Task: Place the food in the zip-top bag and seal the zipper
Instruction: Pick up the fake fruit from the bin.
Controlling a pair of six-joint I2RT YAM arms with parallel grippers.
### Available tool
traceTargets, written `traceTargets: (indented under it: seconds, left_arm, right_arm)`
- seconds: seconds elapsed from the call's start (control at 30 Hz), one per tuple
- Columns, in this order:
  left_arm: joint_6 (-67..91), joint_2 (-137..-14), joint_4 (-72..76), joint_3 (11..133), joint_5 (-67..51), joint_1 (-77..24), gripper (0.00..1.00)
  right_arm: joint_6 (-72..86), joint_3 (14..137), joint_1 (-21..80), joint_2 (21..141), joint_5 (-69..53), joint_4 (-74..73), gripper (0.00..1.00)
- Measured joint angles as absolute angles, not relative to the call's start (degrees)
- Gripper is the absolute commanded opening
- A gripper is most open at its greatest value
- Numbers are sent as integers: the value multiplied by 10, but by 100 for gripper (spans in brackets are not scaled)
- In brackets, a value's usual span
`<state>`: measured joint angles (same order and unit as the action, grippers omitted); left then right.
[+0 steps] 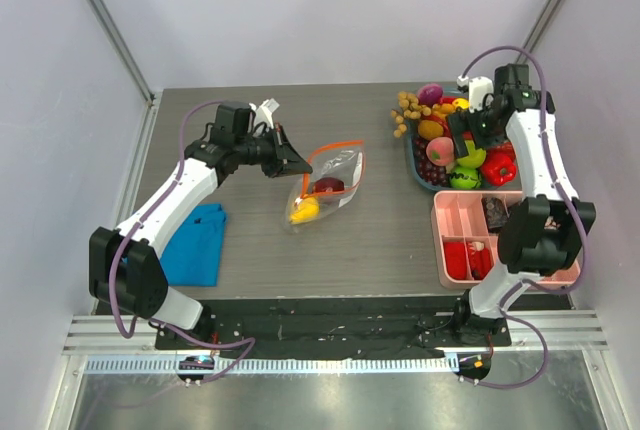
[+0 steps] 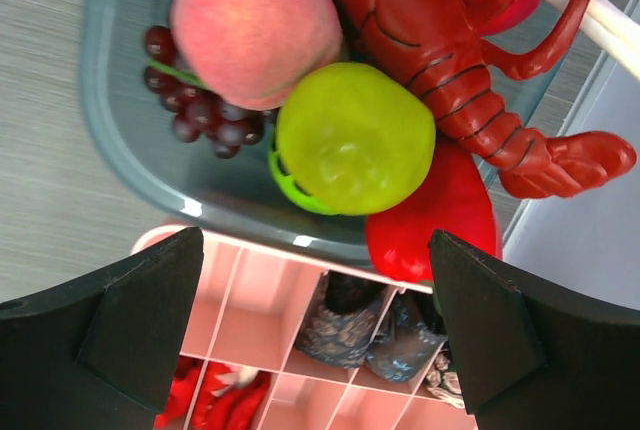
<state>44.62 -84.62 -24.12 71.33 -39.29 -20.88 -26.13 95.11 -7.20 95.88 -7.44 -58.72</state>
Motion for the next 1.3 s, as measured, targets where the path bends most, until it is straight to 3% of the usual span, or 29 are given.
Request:
traceTargets:
  seconds: [0.27, 1.0, 1.3]
  left_arm:
    - [446, -847, -241, 713, -394, -209, 0]
    - [445, -862, -242, 715, -398, -209, 0]
    - [443, -862, -242, 715, -398, -209, 0]
  right_arm:
    - [-276, 975, -72, 1033, -28, -572, 100]
    - [-286, 944, -53, 1057, 9, -522, 99]
    - [-283, 935, -53, 1055, 9, -525, 74]
